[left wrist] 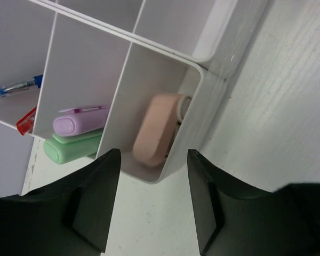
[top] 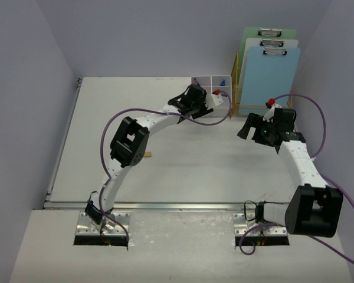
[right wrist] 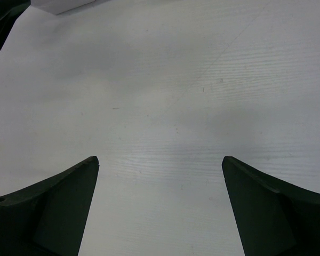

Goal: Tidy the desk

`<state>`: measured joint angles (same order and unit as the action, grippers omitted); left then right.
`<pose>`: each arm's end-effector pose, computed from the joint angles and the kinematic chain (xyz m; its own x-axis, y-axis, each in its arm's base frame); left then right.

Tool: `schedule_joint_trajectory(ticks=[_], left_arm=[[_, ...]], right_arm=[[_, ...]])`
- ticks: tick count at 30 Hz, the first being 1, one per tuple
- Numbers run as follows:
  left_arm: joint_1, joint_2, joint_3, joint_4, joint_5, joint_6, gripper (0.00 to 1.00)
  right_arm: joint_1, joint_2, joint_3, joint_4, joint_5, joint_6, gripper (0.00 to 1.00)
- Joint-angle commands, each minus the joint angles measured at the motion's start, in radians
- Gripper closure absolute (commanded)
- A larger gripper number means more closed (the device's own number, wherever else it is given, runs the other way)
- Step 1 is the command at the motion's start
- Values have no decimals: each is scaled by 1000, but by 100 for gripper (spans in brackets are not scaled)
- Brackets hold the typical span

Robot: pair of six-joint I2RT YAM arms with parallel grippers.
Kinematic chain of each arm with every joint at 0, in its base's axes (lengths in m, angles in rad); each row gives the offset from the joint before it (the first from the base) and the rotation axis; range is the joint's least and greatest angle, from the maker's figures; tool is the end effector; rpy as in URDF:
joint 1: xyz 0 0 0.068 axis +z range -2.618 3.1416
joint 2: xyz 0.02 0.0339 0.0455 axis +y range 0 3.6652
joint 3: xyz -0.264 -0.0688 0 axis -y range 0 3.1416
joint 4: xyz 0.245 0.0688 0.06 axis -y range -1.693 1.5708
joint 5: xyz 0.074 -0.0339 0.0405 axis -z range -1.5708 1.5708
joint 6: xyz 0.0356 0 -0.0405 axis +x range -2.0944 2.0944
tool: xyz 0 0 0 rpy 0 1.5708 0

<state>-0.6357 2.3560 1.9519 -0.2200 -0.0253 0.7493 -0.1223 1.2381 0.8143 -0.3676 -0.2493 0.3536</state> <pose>0.4386 -0.3225 0.1950 0.0488 0.8102 -0.5841 0.7428 0.3616 0.5636 0.2572 -0.0228 0.2398 -0.6810 0.4218 -0.5986 0.1939 0.8921 0.4080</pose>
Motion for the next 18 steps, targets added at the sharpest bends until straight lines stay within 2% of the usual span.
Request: schedule_joint_trajectory(ticks=[1,2,7,8,10,14,16,18], left_arm=[[-5,-107,78,54,13,-75,42],[-5,-121,82,63,10,-87,38],[-4,-231,71,124,-21,-180,31],[-4,-235,62,129,-32,-187,32],[-2,-324,35,112,-70,-298,35],[33,-435,-64,-46,-39,-407,38],[92,-497,-132,-206,60,-506,40],[206,-536,-204,-336,240,-527,43]], right_arm=[[-5,-6,6,31,-21,15,1],[-5,-6,6,29,-22,16,1],[-5,-11,9,29,-30,19,1],[-5,-11,9,28,-32,21,1],[-5,-14,11,27,-31,19,1],[-5,-30,2,30,-36,5,1],[-5,-41,-11,35,-45,-9,1],[-5,-49,-26,36,-64,-39,1]])
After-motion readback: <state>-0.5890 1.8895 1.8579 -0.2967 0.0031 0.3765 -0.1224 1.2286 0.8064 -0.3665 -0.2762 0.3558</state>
